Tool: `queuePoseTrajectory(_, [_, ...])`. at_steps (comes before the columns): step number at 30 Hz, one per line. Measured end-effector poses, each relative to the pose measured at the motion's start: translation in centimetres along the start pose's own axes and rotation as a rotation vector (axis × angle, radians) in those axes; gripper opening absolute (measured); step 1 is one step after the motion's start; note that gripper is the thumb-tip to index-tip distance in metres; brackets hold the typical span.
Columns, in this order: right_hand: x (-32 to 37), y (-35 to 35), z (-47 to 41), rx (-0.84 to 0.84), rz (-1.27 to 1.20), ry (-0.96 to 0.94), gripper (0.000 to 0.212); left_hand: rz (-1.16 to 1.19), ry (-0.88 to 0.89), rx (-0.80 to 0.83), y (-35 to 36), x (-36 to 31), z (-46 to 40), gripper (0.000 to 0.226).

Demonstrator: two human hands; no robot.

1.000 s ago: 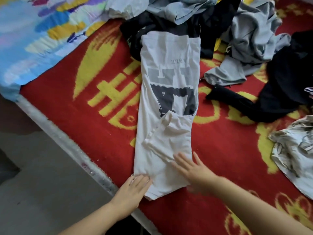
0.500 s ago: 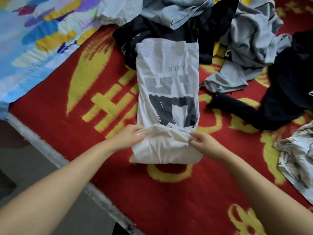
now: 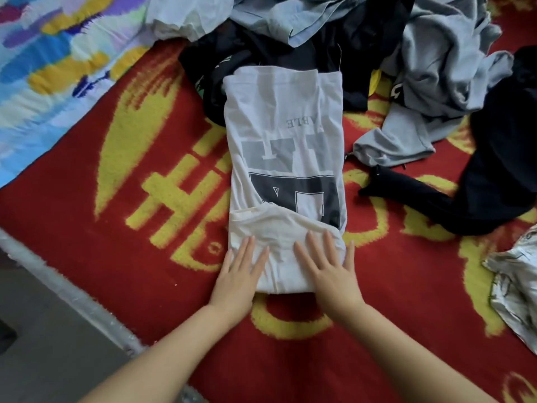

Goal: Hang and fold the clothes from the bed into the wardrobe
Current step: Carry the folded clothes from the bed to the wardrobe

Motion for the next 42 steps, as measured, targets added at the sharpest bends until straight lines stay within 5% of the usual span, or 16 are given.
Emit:
queuePoseTrajectory(6, [0.0, 0.3, 0.2, 0.303, 0.056, -0.031, 0.079, 0.034, 0.196, 0.360, 0.7, 0.0, -0.1, 0.083])
queuePoseTrajectory(9, [1.2, 0.6, 4.2, 0.619, 0.050, -0.095, 0.075, 0.273, 0.317, 0.641, -0.4, -1.1, 5.0, 0.086])
queuePoseTrajectory(14, [3.2, -1.2, 9.4, 1.143, -0.045, -0.259, 0.044, 0.515, 0.407, 1.103, -3.1, -2.7, 9.3, 0.036])
queuePoseTrajectory(17, [1.5, -3.1, 6.6, 0.976, -0.278, -0.097, 0.014, 0.540, 0.353, 1.035, -3.6, -0.9, 6.2, 0.030])
queuePoseTrajectory(22, [-3.6, -3.9, 0.7, 0.264, -0.615, 0.191, 0.039, 0.561, -0.069, 0.576, -2.2, 4.4, -0.3, 0.021])
queuePoseTrajectory(24, [-3.1, -3.9, 1.1, 0.003, -0.443, 0.151, 0.050, 0.410, -0.217, 0.267, -2.5, 4.5, -0.2, 0.040])
queuePoseTrajectory(27, [1.0, -2.3, 3.9, -0.030, -0.274, -0.111, 0.068, 0.154, -0.010, -0.102, -3.5, 0.1, 3.2, 0.067])
queuePoseTrajectory(31, [2.7, 2.1, 8.8, 0.237, -0.009, -0.240, 0.100, 0.054, 0.199, 0.168, 0.5, -4.4, 8.7, 0.096])
queuePoseTrajectory(37, [-0.3, 1.3, 5.7, 0.193, 0.069, -0.171, 0.079, -0.003, 0.072, 0.282, 2.1, -3.3, 6.2, 0.088])
queuePoseTrajectory(42, [-0.5, -1.6, 3.9, 0.558, -0.186, -0.163, 0.060, 0.583, 0.124, 0.581, 0.3, -1.9, 6.9, 0.078])
Point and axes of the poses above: each hand's wrist, its own z-axis away from the middle knuckle, its own y-axis out of the palm, x = y × z, the point moved 5 cm from there along -z, towards the middle knuckle, and after that the axes turned 12 degrees about -z, right-handed, at the moved point
